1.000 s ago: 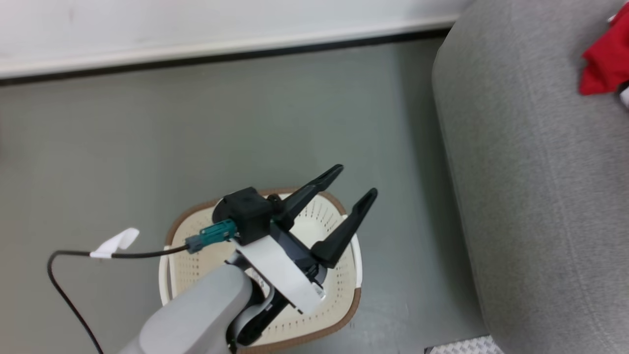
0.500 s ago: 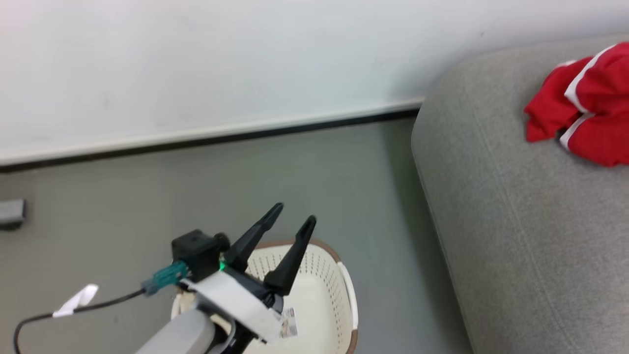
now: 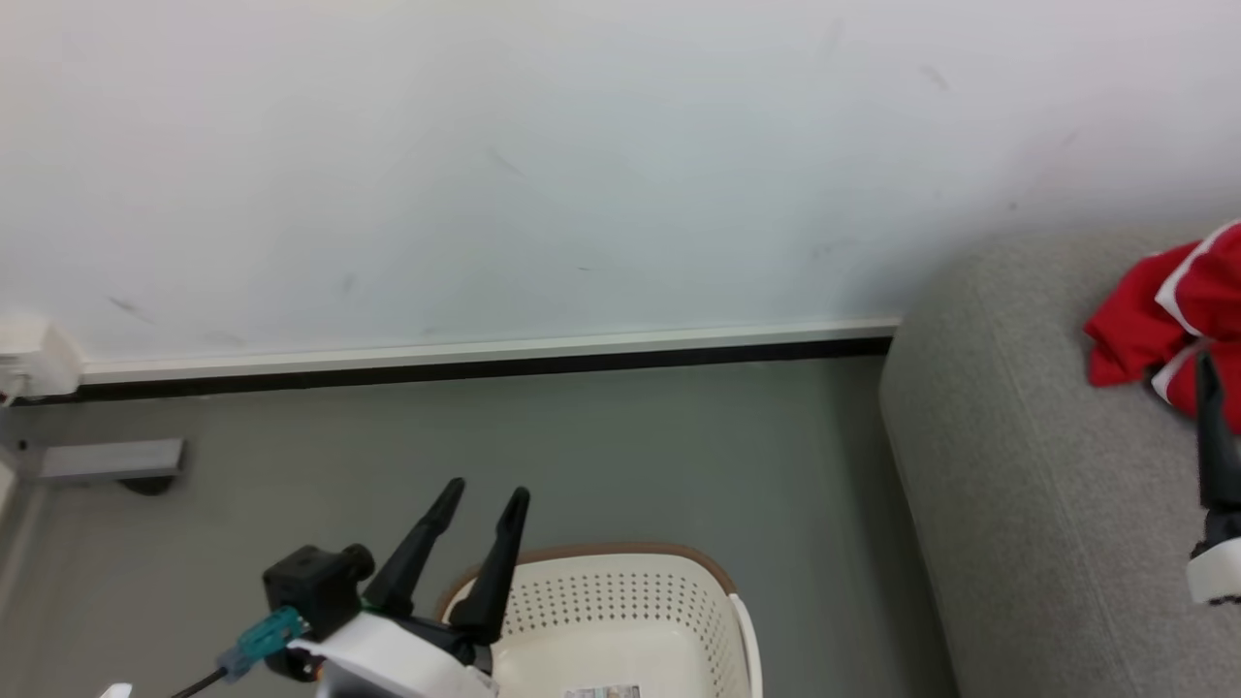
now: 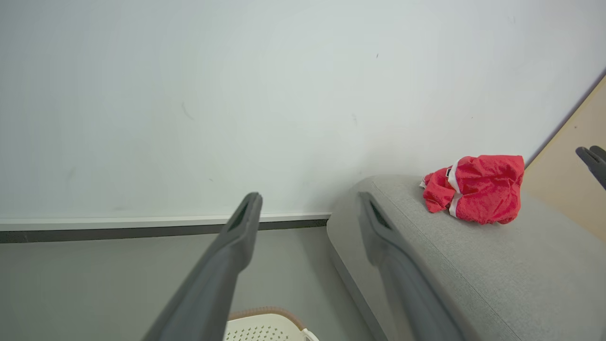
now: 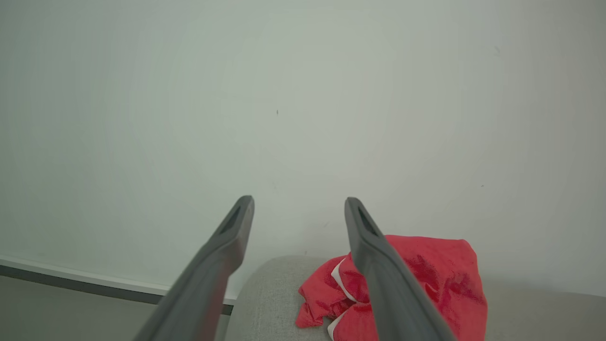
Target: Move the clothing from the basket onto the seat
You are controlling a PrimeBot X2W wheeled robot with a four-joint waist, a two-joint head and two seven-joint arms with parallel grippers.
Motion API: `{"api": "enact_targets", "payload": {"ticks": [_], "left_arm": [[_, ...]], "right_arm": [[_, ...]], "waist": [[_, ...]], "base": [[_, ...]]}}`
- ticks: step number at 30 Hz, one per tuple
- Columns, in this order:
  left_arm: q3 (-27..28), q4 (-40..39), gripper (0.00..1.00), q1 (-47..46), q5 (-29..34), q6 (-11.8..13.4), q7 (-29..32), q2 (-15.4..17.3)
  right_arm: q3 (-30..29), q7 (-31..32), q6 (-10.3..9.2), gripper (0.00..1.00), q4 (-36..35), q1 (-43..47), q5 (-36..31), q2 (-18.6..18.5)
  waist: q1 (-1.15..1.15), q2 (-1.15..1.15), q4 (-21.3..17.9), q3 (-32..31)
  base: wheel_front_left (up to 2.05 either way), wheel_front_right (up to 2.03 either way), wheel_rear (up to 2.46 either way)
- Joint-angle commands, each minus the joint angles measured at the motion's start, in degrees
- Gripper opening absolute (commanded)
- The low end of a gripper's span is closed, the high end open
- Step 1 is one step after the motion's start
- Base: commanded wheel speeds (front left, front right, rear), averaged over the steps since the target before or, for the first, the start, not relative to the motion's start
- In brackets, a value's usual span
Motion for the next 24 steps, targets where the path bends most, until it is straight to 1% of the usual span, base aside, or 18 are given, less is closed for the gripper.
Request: {"api": "enact_targets", "payload": {"ticks": [1,7,12,17,19,21,24], "left_arm": [[1.3,0.6,1.00,1.2,1.3,0.2,0.0,-0.3],[6.6,3.2,1.00,4.2,7.4,0.7,0.0,-1.3],[12.0,3.4,1.00,7.4,11.8,1.3,0.0,-3.3],[17.9,2.0,1.00,10.6,15.8,2.2,0.0,-5.8],[20.2,2.1,1.00,11.5,17.1,1.6,0.0,-6.5],[21.8,2.1,1.00,12.3,18.0,1.1,0.0,-7.8],[23.8,2.5,1.00,13.1,19.8,0.0,0.0,-8.9]], "right_arm": [[-0.7,0.0,-0.15,1.00,-1.0,1.9,-0.8,1.2],[-1.7,0.1,-0.15,1.00,-4.6,8.4,-3.7,7.6],[-1.0,0.1,-0.15,1.00,-6.2,13.3,-5.3,12.3],[0.4,0.1,-0.15,1.00,-6.4,16.4,-7.3,14.4],[0.8,0.1,-0.15,1.00,-6.3,17.1,-7.2,15.1],[0.7,0.1,-0.15,1.00,-6.5,17.7,-7.3,15.7],[0.3,0.1,-0.15,1.00,-6.4,18.6,-7.5,16.1]], "waist": [[0.01,0.00,2.0,-1.6],[0.01,0.00,4.4,-3.1],[0.01,0.00,5.3,-4.0],[0.01,0.00,5.6,-4.3],[0.01,0.00,5.5,-4.4],[0.01,0.00,5.5,-4.5],[0.01,0.00,5.5,-4.5]], "base": [[0.00,0.00,0.00],[0.00,0.00,0.00],[0.00,0.00,0.00],[0.00,0.00,0.00],[0.00,0.00,0.00],[0.00,0.00,0.00],[0.00,0.00,0.00]]}}
